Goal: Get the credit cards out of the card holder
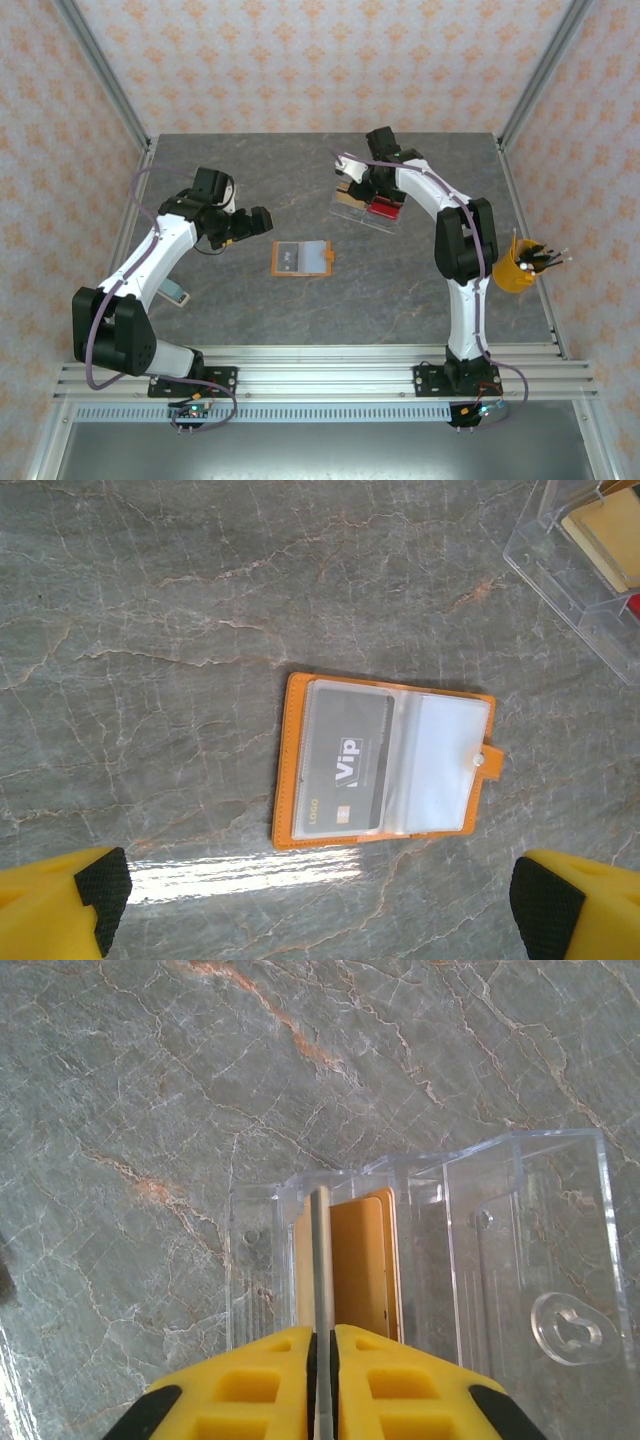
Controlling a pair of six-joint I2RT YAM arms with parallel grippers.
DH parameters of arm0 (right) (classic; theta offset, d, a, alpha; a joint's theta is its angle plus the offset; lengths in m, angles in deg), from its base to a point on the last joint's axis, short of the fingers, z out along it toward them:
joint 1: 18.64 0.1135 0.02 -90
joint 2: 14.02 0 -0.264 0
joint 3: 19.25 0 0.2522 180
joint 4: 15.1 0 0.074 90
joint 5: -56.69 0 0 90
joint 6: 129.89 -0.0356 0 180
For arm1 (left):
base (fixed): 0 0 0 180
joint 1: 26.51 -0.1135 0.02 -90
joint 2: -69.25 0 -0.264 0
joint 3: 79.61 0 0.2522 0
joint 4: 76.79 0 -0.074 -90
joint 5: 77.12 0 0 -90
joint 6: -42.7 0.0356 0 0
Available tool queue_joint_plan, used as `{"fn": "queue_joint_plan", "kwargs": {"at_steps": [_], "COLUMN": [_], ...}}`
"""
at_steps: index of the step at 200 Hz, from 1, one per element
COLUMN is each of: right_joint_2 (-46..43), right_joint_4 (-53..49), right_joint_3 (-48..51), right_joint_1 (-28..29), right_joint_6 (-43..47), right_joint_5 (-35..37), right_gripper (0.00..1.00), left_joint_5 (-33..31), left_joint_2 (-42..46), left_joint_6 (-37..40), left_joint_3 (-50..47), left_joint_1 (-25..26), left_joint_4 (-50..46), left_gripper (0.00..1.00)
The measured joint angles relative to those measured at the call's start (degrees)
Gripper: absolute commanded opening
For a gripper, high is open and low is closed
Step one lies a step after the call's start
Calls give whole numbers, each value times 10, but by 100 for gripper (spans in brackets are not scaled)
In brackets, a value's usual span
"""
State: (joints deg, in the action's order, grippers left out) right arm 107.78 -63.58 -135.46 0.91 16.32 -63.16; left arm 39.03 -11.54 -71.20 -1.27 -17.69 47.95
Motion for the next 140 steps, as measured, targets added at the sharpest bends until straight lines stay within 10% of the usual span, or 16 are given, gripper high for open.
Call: {"fn": "queue_joint_plan", "kwargs": {"at_steps": [75, 140], "right_joint_2": [-4, -172], "right_joint_4": [5, 108], "right_joint_3": [4, 155], "right_joint_1": [0, 6], "right_joint_6": [-21, -254], "right_joint_5": [-2, -19], "right_gripper": [21, 31], "left_joint_5": [5, 19], "left_joint_2": [0, 0], "left_joint_6": [0, -18], "left_joint_3": [0, -20], "left_joint_1": [0, 0], "left_joint_4": [2, 24], "left_gripper": [100, 100]}}
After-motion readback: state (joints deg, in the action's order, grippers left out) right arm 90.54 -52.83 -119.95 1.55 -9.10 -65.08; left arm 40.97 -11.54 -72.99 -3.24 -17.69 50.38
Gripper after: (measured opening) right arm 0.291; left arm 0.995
